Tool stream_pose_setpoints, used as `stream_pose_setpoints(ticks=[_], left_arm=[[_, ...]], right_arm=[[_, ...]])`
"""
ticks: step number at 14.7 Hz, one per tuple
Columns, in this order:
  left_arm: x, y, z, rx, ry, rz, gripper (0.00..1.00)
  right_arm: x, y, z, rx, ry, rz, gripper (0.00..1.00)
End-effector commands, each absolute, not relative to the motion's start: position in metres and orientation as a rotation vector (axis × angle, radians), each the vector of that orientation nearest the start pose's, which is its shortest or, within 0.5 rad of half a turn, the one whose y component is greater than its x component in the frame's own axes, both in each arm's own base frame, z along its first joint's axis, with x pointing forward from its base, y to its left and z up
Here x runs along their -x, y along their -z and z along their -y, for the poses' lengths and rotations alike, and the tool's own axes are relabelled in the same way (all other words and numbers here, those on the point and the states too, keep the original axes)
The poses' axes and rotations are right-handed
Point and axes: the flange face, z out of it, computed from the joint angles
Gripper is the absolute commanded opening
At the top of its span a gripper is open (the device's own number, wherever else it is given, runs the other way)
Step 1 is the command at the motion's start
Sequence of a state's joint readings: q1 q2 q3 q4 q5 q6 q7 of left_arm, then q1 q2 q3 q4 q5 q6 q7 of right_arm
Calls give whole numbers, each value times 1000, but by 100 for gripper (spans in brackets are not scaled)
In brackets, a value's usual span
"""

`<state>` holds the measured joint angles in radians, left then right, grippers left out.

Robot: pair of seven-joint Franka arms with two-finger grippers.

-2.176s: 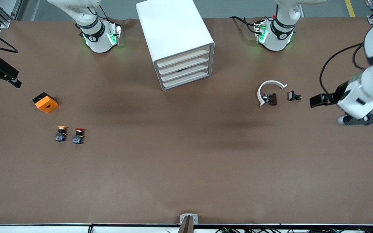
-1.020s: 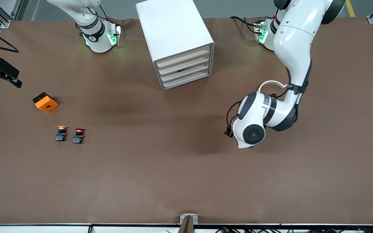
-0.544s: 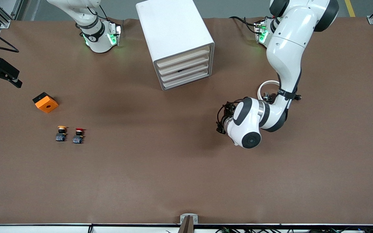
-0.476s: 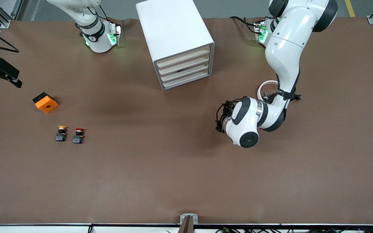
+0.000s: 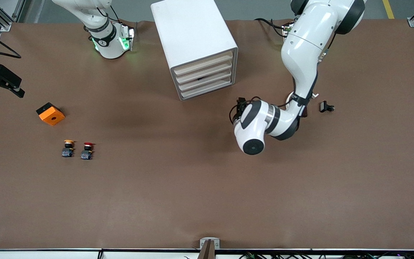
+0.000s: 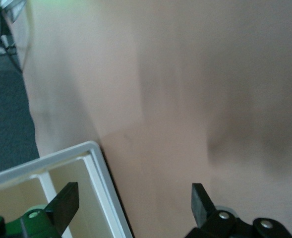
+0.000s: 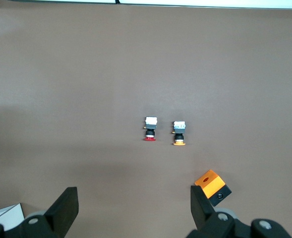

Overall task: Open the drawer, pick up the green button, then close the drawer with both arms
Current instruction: 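Bring the left gripper to the drawer front and grip it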

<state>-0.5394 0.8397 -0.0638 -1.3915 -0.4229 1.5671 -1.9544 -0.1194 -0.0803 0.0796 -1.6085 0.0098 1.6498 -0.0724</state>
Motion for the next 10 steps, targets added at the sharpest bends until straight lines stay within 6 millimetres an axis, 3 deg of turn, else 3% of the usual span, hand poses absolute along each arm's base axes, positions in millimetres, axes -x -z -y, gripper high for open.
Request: stream_pose_setpoints(ticks=[1, 4, 5, 7, 10], left_arm=[[-507, -193, 422, 1700, -920, 1796, 100], [-498, -196, 435, 1630, -1067, 1793, 100], [-493, -188, 440, 1583, -1087, 1800, 100], [-489, -176, 444, 1469, -1109, 1831, 100], [-474, -172, 457, 1474, -1095, 1803, 100]], right_arm=[[-537, -662, 18, 3132, 190, 36, 100], [-537, -662, 17, 3131, 192, 38, 100], [-537, -662, 17, 3132, 190, 39, 100], [-537, -662, 18, 3132, 190, 36, 100], [-537, -662, 17, 3132, 190, 39, 100]])
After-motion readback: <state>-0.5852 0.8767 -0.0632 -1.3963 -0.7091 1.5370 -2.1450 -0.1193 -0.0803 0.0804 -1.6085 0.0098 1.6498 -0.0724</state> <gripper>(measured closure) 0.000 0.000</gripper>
